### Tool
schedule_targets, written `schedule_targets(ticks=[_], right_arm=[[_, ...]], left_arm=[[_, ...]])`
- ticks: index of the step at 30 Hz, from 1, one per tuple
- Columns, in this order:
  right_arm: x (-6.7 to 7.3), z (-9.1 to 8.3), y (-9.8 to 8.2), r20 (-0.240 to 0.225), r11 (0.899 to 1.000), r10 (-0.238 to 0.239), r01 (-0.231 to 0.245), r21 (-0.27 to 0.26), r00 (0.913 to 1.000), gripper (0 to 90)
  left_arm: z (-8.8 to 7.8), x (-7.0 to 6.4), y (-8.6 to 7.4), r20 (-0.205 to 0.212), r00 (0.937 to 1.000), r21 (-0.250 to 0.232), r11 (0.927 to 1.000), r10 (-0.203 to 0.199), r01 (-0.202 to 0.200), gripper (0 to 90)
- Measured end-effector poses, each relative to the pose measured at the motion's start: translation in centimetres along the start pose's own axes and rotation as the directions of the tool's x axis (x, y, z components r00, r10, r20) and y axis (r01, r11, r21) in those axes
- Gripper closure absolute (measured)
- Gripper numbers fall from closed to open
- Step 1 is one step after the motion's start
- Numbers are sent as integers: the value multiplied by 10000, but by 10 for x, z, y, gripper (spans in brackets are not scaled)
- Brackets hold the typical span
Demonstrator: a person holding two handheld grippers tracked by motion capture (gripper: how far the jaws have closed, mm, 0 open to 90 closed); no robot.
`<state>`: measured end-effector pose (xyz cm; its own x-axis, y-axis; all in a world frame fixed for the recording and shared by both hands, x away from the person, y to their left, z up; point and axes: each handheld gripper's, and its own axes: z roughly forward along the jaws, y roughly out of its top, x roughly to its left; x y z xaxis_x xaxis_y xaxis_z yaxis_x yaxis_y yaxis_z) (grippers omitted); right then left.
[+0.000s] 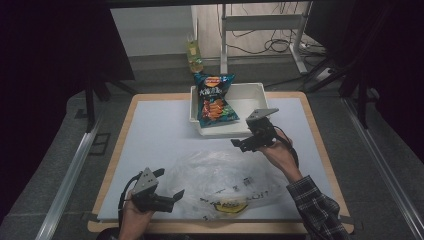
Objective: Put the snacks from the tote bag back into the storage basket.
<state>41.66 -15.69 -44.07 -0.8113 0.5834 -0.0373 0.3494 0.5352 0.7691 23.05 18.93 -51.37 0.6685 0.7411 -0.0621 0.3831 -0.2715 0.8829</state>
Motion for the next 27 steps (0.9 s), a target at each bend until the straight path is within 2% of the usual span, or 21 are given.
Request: schedule_targets(ticks=[13,27], right_arm=[[8,-7,-8,-49,9998,78,-77,204,10000,52],[19,-25,-20,13,9999,72,-72,101,10000,41]], left_arm=[[0,0,0,-31,10000,-3,10000,13,-13,3],[1,-1,0,7,10000,96,9999,61,-61,3]])
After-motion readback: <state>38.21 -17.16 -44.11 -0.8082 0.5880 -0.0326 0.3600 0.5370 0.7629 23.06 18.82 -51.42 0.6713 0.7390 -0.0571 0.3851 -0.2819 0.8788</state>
